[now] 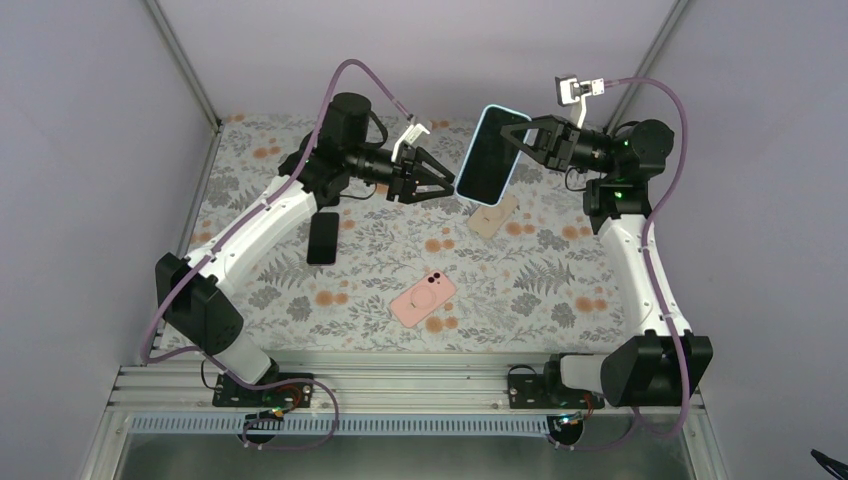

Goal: Take the phone out of the phone case
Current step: Remove the phone case from the phone.

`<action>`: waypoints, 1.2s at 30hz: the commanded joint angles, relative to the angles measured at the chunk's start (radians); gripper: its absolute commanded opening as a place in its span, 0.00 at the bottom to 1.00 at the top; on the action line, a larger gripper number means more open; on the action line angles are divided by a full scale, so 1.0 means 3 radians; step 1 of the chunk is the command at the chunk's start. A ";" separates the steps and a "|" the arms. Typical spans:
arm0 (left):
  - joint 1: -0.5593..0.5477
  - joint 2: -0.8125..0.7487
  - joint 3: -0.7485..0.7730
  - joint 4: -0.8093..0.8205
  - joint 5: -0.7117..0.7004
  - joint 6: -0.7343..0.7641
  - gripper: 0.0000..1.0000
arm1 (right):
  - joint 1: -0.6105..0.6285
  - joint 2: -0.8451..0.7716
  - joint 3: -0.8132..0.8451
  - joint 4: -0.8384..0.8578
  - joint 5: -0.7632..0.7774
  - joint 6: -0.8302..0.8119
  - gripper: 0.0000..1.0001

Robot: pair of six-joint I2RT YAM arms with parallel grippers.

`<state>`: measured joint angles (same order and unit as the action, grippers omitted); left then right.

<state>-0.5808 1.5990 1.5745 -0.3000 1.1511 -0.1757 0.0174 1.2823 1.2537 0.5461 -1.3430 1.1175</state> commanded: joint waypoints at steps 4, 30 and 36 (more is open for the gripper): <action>-0.0017 0.0036 0.0086 0.0086 -0.0018 -0.0001 0.43 | -0.0004 -0.0066 -0.0007 0.0138 0.0069 0.0052 0.04; -0.0023 0.0100 -0.0050 0.0137 -0.0084 -0.0049 0.33 | -0.0001 -0.0125 -0.0112 0.0285 0.0061 0.0134 0.04; -0.0022 0.0097 -0.0076 0.0107 -0.0336 -0.0048 0.27 | 0.0016 -0.0132 -0.0237 0.0779 0.0055 0.0507 0.04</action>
<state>-0.5877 1.6123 1.5681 -0.2554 1.1538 -0.2108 0.0143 1.2716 1.1923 0.6373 -1.3407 1.1496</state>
